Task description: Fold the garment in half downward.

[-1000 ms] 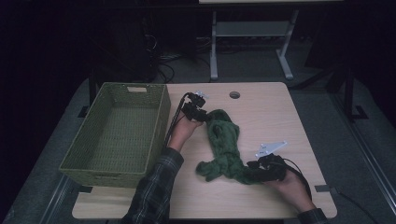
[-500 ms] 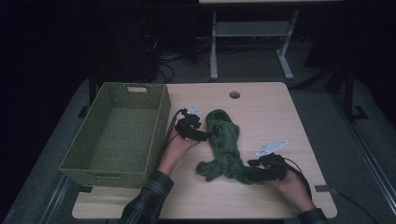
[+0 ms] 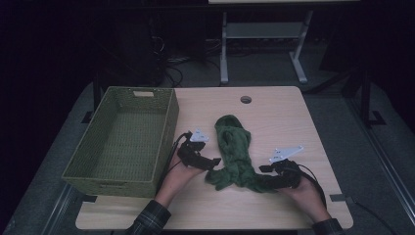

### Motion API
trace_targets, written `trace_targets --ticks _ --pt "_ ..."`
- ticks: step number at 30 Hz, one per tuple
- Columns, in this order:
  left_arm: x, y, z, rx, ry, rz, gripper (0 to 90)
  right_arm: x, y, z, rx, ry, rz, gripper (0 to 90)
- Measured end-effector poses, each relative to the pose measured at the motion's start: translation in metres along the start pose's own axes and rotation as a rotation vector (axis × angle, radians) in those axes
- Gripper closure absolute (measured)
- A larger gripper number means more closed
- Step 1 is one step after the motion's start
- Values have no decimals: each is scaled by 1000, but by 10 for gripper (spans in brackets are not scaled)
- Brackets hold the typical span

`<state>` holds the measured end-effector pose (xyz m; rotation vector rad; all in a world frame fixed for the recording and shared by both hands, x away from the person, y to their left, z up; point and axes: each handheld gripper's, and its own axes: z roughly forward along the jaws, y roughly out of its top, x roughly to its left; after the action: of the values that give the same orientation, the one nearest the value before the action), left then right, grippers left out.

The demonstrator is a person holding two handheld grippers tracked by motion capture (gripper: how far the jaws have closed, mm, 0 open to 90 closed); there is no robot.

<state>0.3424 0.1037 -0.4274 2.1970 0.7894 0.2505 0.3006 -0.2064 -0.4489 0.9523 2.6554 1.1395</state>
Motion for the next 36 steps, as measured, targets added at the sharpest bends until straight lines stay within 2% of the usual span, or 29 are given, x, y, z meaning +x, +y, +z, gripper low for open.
trace_targets --ticks 2,7,9,12,15,18,22,30,33,36 --pt "-4 -7 -4 -5 -5 3 135 0 3 -1 -7 2 1 488" --pt "-15 -23 -14 -9 0 40 130 -1 9 -2 -44 21 1 503" --pt "-20 -31 -18 -9 1 53 130 1 13 -2 -40 22 3 518" --pt "-27 -41 -22 -4 -10 57 129 3 19 -2 -54 26 -8 525" --pt "-33 -52 -25 11 -17 78 129 5 26 0 -76 33 -28 534" --pt "-36 -60 -27 11 -20 90 129 9 32 2 -74 40 -39 543" --pt "-38 -72 -27 24 -31 76 129 17 40 4 -92 61 -50 563" --pt "-41 -82 -25 51 -23 108 128 37 55 21 -93 118 -97 579" --pt "-44 -84 -22 77 -15 134 128 45 60 29 -89 142 -110 584" --pt "-45 -87 -20 62 -25 136 126 53 66 37 -82 161 -128 583"
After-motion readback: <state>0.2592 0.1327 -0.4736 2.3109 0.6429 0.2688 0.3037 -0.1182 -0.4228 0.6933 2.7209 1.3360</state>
